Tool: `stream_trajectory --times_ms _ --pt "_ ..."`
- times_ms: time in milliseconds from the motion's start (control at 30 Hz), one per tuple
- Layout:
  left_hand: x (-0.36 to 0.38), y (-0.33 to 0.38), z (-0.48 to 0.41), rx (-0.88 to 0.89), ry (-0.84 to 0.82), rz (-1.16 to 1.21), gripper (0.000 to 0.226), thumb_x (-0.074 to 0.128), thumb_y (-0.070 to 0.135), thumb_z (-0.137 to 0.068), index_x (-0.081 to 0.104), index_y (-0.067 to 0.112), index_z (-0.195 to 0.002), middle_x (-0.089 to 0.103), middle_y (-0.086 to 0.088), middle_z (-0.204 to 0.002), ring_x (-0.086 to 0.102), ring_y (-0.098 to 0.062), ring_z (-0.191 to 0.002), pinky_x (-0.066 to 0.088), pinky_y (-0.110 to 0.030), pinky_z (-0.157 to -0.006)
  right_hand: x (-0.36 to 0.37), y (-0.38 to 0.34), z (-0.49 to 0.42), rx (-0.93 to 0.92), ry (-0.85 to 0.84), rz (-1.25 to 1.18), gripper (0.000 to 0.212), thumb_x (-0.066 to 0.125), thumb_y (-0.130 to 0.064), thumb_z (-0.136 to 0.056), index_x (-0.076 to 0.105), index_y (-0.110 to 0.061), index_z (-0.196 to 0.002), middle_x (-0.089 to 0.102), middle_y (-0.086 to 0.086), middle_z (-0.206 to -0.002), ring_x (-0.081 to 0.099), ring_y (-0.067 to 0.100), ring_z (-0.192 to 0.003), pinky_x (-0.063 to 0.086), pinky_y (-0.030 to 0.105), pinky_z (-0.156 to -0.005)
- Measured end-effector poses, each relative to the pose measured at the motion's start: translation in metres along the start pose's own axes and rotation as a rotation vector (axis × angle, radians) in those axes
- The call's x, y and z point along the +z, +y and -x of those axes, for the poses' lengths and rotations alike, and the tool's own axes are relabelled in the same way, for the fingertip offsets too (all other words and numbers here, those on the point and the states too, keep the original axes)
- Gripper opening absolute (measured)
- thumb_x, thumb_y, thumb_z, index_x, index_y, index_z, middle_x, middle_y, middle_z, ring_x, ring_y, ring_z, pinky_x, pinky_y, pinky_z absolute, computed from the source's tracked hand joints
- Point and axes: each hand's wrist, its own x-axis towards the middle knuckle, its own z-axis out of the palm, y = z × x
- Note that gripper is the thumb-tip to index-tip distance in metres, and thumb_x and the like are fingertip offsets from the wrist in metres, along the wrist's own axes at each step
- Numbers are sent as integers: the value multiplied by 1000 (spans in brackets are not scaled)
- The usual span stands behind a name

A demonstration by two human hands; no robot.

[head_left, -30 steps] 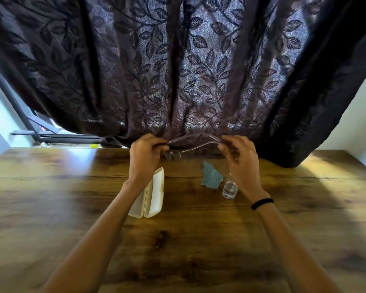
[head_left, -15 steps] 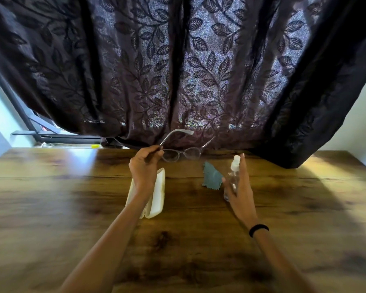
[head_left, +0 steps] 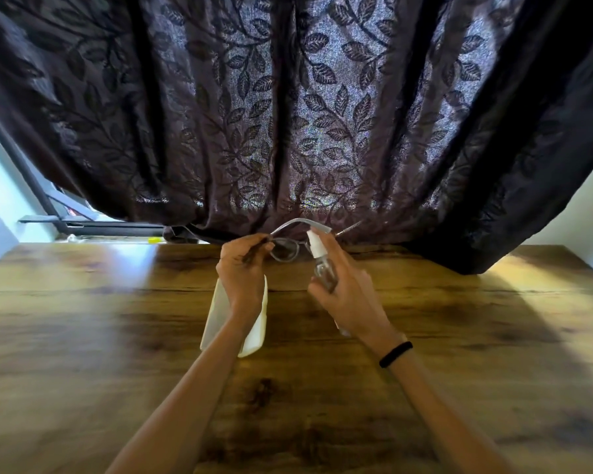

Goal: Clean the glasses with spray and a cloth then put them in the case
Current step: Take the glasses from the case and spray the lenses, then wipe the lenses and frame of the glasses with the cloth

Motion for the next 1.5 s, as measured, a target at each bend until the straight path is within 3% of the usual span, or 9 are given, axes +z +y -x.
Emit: stream_trajectory --times_ms 200,400,567,700,900,1033,1133,1233,1500 --pt "0 3 0 48 18 -44 22 71 4 -72 71 11 -93 64 0 -86 61 -26 -92 51 -36 -82 2 -4 -1 11 21 -15 70 44 -40 -73 20 -36 -140 47 -14 -75 44 3 -49 48 31 -56" --pt "0 3 -2 29 14 -44 20 72 7 -73 71 9 -93 66 -4 -88 62 -27 -93 52 -36 -83 -5 2 2 25 104 -122 81 58 -11 -78 18 -57 -131 55 -14 -63 48 7 -50 51 32 -52" --pt "-1 3 -1 13 3 -55 20 72 10 -73 71 8 -93 69 -11 -91 62 -25 -93 52 -33 -82 -9 19 5 117 131 -137 81 59 -10 -79 18 -55 -132 45 -10 -58 44 8 -51 56 47 -60" --pt "0 5 -1 -4 2 -53 19 72 10 -73 71 8 -92 69 -11 -91 62 -22 -93 53 -35 -83 -12 23 10 102 163 -159 76 57 -7 -81 21 -54 -128 44 -10 -51 44 5 -44 53 28 -46" --pt "-2 6 -2 -1 8 -50 20 72 7 -73 71 7 -93 68 -14 -93 62 -19 -92 51 -26 -82 -12 36 17 130 264 -236 80 58 -7 -86 9 -44 -138 50 -6 -70 50 9 -50 48 22 -47" --pt "-3 7 -2 1 24 -39 19 71 6 -73 71 6 -92 69 -14 -92 58 -3 -89 49 -20 -82 -13 59 23 230 269 -245 69 60 -15 -86 16 -28 -138 50 2 -110 59 19 -73 54 22 -64" --pt "-4 7 -1 -6 27 -26 19 71 6 -73 71 6 -92 69 -13 -92 59 -10 -91 51 -31 -85 -14 77 30 273 276 -225 50 61 -19 -85 28 -38 -118 49 12 -105 52 11 -70 47 14 -58" --pt "-3 6 -1 -19 24 -29 19 71 7 -74 71 6 -93 69 -13 -93 59 -8 -91 52 -34 -85 -14 86 39 340 341 -229 42 64 -16 -82 30 -37 -94 50 10 -95 53 23 -74 49 26 -59" --pt "-1 6 -2 -5 16 -22 19 70 5 -74 71 3 -93 69 -16 -93 63 -17 -91 51 -28 -84 -15 84 48 411 437 -231 46 73 -15 -74 38 -11 -104 47 7 -100 53 21 -89 49 14 -60"
